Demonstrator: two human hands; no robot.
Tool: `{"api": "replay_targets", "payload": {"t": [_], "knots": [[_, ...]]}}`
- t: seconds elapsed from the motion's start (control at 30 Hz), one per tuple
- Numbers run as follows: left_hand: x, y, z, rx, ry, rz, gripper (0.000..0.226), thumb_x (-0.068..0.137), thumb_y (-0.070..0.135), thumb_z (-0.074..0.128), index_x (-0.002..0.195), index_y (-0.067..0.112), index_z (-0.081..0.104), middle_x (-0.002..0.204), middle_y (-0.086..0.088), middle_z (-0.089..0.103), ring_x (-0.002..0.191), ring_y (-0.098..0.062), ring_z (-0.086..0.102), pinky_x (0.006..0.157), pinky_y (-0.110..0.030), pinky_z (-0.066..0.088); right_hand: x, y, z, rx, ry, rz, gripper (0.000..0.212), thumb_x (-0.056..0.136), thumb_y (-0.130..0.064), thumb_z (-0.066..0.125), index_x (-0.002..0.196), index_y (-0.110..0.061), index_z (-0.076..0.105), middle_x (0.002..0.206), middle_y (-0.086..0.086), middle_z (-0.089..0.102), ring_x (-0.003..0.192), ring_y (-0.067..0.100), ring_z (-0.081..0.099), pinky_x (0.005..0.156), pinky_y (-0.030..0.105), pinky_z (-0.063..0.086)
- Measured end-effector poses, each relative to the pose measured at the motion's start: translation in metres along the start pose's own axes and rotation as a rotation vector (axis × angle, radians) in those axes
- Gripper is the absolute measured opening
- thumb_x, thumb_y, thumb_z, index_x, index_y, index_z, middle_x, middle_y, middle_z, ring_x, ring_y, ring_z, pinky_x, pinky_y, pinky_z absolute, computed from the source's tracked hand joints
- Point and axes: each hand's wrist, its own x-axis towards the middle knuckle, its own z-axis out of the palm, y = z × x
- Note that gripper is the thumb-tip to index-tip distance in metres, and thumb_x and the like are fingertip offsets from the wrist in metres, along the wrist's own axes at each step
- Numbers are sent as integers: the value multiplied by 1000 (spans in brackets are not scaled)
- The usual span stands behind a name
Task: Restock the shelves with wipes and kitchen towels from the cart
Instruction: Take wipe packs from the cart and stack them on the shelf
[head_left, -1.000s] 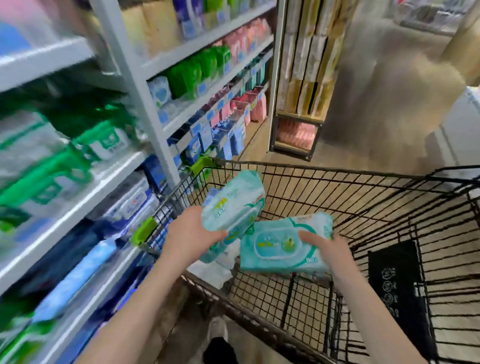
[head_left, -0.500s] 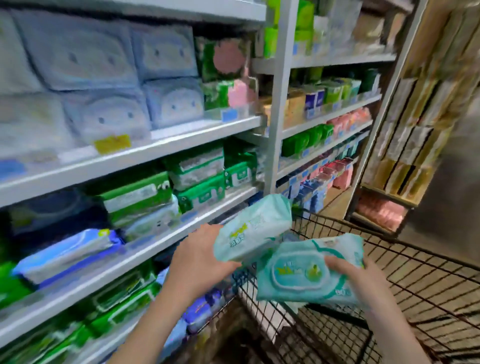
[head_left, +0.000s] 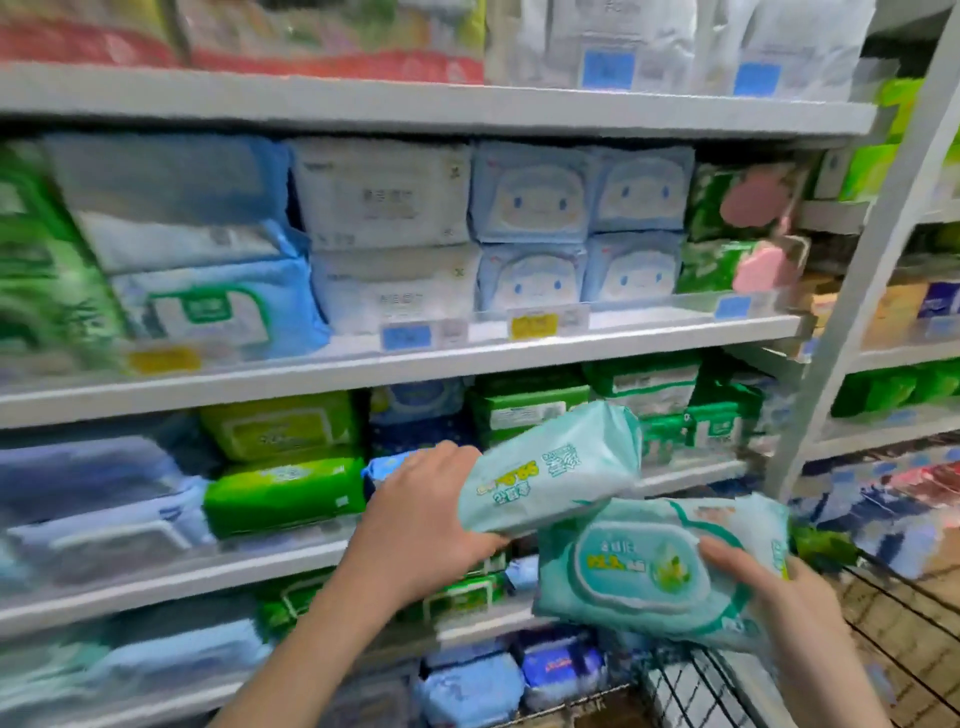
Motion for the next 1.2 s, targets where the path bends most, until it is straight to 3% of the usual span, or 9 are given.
{"api": "replay_targets", "payload": {"t": [0.13, 0.27, 0.37, 0.53, 0.63, 0.8, 0.93, 1.07, 1.2], "knots": [[-23, -3, -26, 87, 77, -157, 61, 56, 65, 53, 99, 21, 57, 90, 6, 55, 86, -21, 54, 70, -30, 40, 9, -25, 32, -5, -156, -44, 43, 63, -21, 83, 99, -4, 67, 94, 17, 71, 84, 31, 67, 75, 42, 54], [-54, -1, -47, 175, 187, -296, 57, 55, 55, 68, 101, 21, 61, 91, 6, 60, 86, -21, 58, 70, -31, 47, 14, -32, 58, -74, -325, -98, 76, 49, -34, 87, 114, -3, 63, 101, 15, 70, 90, 31, 66, 72, 40, 53], [-78, 0, -62, 229, 243, -368, 61, 57, 58, 61, 104, 19, 62, 95, 4, 63, 88, -24, 60, 70, -32, 52, 11, -32, 80, -62, -449, -94, 84, 39, -34, 86, 115, -6, 63, 96, 14, 73, 85, 33, 70, 73, 43, 56], [-118, -8, -90, 269, 328, -458, 61, 59, 63, 57, 104, 22, 60, 92, 4, 61, 86, -16, 53, 65, -31, 50, -19, -36, 116, 2, -581, -95, 30, 75, -11, 74, 102, -1, 64, 73, 14, 71, 55, 25, 66, 40, 22, 47], [-141, -25, -111, 300, 345, -488, 62, 59, 61, 64, 107, 21, 61, 95, 6, 59, 87, -16, 54, 66, -26, 42, -42, -37, 140, 26, -630, -91, 22, 82, -8, 69, 100, 2, 61, 74, 14, 65, 52, 21, 58, 31, 15, 38], [-181, -71, -160, 342, 403, -486, 60, 60, 57, 74, 106, 23, 58, 90, 13, 50, 79, -9, 47, 61, -10, 30, -90, -30, 202, 41, -688, -138, 24, 80, -8, 70, 101, 1, 64, 76, 16, 70, 46, 18, 65, 35, 22, 45], [-216, -118, -215, 290, 482, -565, 69, 57, 43, 88, 116, 21, 60, 100, 4, 60, 88, -19, 56, 71, -31, 46, -141, -27, 269, 71, -742, -238, 44, 65, -16, 81, 103, -1, 65, 77, 12, 73, 55, 18, 68, 40, 23, 49], [-252, -172, -272, 361, 538, -546, 78, 55, 66, 64, 114, 15, 61, 98, -1, 62, 83, -22, 58, 69, -33, 49, -191, -31, 335, 101, -756, -338, 52, 54, -29, 77, 101, -8, 66, 80, 7, 74, 65, 20, 71, 49, 24, 51], [-277, -213, -316, 415, 604, -541, 79, 58, 66, 55, 110, 7, 62, 91, -5, 62, 73, -20, 53, 61, -31, 44, -223, -40, 390, 131, -765, -407, 32, 68, -16, 82, 94, -11, 64, 74, 1, 74, 63, 17, 70, 51, 27, 54]]}}
